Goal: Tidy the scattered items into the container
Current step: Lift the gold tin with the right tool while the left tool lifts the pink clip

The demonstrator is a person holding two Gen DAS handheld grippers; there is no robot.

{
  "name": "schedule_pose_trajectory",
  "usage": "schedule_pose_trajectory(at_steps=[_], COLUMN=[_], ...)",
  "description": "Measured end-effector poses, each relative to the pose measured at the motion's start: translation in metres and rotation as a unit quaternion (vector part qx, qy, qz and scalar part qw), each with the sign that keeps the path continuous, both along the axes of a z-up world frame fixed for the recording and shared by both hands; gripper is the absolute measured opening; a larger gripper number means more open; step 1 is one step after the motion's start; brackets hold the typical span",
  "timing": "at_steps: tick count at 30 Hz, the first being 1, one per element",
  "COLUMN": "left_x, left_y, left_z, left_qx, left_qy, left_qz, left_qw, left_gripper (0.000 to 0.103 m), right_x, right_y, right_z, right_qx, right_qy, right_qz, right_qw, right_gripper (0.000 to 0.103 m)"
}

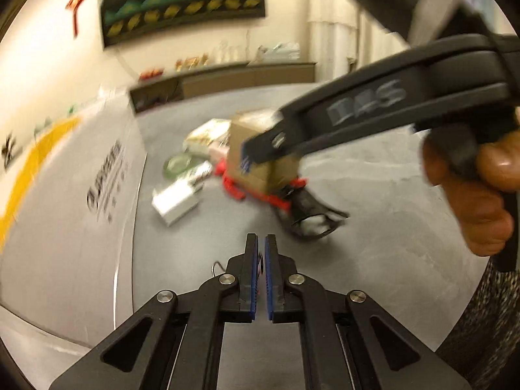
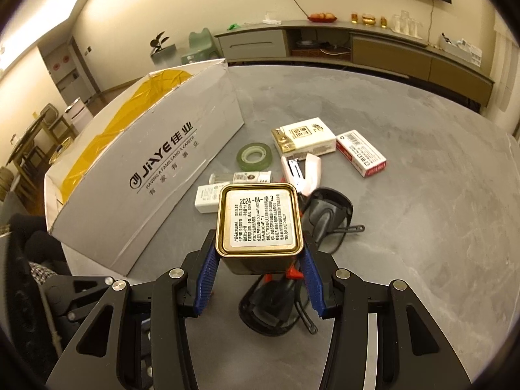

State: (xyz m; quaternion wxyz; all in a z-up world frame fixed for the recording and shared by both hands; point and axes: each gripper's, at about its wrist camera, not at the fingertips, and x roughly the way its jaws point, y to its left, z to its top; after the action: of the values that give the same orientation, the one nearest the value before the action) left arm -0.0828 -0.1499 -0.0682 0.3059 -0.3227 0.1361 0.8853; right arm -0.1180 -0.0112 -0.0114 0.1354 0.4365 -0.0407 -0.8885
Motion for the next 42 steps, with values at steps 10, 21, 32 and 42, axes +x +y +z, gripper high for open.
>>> schedule_pose_trajectory(at_steps=[10,21,32,42], left_x=[-0.011,-0.005,0.007,-0.004], left_y=[-0.031,0.000,0.011,0.016], left_z=[-0.018,-0.024,-0.022,-0.037], left_qx=[0.022,0.039,0.039,-0.068], left_qy=[-0.082,-0.131,-0.120,-0.034], left_qz=[0.056,-0.029,-0.081,-0.089], left_qw=[0.9948,0.9902,0.9888,0.9931], left_gripper=[0.067,0.048,0.047,0.068], right_x=[0.015,0.020,0.025,0.030], right_y=[0.021,0.032,0.047,0.057], right_z=[0.011,0.012,0.013,0.014], right_qx=[-0.017,-0.015,-0.018,-0.022], right_qy=[0.004,0.004,0.004,0.005], right_qz=[-0.010,-0.020,-0.034,-0.044], right_qw=[1.000,1.000,0.999,0.999], right_gripper=[0.051,0.051,0.051,0.051])
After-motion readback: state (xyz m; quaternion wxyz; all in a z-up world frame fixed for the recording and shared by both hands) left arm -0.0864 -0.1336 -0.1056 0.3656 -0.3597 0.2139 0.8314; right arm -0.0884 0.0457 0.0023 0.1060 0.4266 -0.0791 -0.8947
